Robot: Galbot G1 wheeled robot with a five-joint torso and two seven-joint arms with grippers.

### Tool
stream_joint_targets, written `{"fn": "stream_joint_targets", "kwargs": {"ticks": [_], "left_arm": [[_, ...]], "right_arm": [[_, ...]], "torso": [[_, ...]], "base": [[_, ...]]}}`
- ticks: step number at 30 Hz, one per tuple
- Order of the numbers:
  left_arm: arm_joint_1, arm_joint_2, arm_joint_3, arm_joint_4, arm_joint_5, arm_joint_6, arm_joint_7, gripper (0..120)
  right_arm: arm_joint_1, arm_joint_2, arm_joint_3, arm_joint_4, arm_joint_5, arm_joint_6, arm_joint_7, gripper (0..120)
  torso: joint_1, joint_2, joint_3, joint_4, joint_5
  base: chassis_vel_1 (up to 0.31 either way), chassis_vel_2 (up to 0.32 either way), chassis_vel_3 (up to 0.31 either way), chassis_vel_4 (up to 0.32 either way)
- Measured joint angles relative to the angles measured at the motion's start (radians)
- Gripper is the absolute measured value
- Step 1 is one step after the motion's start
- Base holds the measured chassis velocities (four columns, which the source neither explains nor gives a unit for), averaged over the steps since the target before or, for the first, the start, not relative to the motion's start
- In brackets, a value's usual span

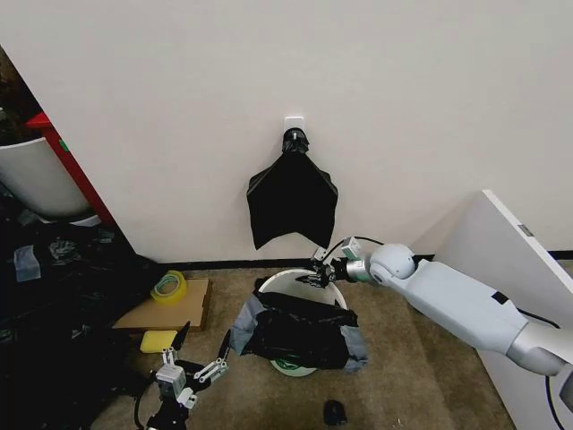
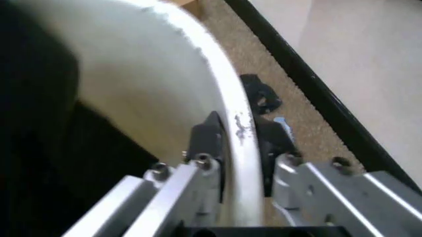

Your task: Place the garbage bag over the trash bin.

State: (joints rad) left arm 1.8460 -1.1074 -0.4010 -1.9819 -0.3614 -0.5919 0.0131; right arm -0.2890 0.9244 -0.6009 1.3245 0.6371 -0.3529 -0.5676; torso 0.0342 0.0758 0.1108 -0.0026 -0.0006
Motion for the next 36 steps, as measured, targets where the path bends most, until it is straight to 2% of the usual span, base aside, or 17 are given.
{"fn": "stream_joint_targets", "kwargs": {"ticks": [3, 14, 18, 22, 29, 32, 33, 36], "left_arm": [[-0.002, -0.003, 0.0, -0.004, -0.003, -0.001, 0.001, 100], [-0.006, -0.007, 0.004, -0.009, -0.01, 0.004, 0.0, 100], [-0.004, -0.012, -0.006, -0.02, -0.031, 0.012, -0.002, 100], [-0.006, -0.013, -0.019, -0.035, -0.052, 0.023, -0.007, 100], [-0.015, -0.014, -0.021, -0.047, -0.073, 0.037, -0.012, 100], [-0.027, -0.015, -0.027, -0.054, -0.087, 0.049, -0.022, 100], [-0.027, -0.015, -0.027, -0.054, -0.087, 0.049, -0.022, 100], [-0.029, -0.01, -0.038, -0.07, -0.1, 0.061, -0.028, 100]], "right_arm": [[0.003, 0.002, -0.001, 0.0, 0.003, 0.001, -0.004, 3], [-0.049, -0.034, 0.046, 0.027, 0.007, 0.001, 0.015, 3], [-0.106, -0.061, 0.121, 0.06, 0.053, -0.037, 0.087, 3], [-0.207, -0.101, 0.231, 0.153, 0.2, -0.111, 0.269, 3], [-0.312, -0.151, 0.327, 0.262, 0.293, -0.136, 0.388, 3], [-0.432, -0.183, 0.426, 0.338, 0.339, -0.143, 0.476, 3], [-0.432, -0.183, 0.426, 0.338, 0.339, -0.143, 0.476, 3], [-0.559, -0.186, 0.539, 0.397, 0.389, -0.137, 0.585, 3]], "torso": [[0.0, 0.0, 0.0, 0.0003, -0.0001], [0.0, 0.0, 0.0, 0.0002, 0.0003], [0.0, 0.0, 0.0, 0.0001, 0.0001], [0.0, 0.0, 0.0, 0.0, 0.0002], [0.0, 0.0, 0.0, 0.0, 0.0], [0.0, 0.0, 0.0, 0.0001, -0.0001], [0.0, 0.0, 0.0, 0.0001, -0.0001], [0.0, 0.0, 0.0, 0.0, 0.0002]], "base": [[0.0, 0.0, 0.0, 0.0], [0.0, 0.0, 0.0, 0.0], [0.0, 0.0, 0.0, 0.0], [0.0, 0.0, 0.0, 0.0], [0.0, 0.0, 0.0, 0.0], [0.0, 0.0, 0.0, 0.0], [0.0, 0.0, 0.0, 0.0], [0.0, 0.0, 0.0, 0.0]]}}
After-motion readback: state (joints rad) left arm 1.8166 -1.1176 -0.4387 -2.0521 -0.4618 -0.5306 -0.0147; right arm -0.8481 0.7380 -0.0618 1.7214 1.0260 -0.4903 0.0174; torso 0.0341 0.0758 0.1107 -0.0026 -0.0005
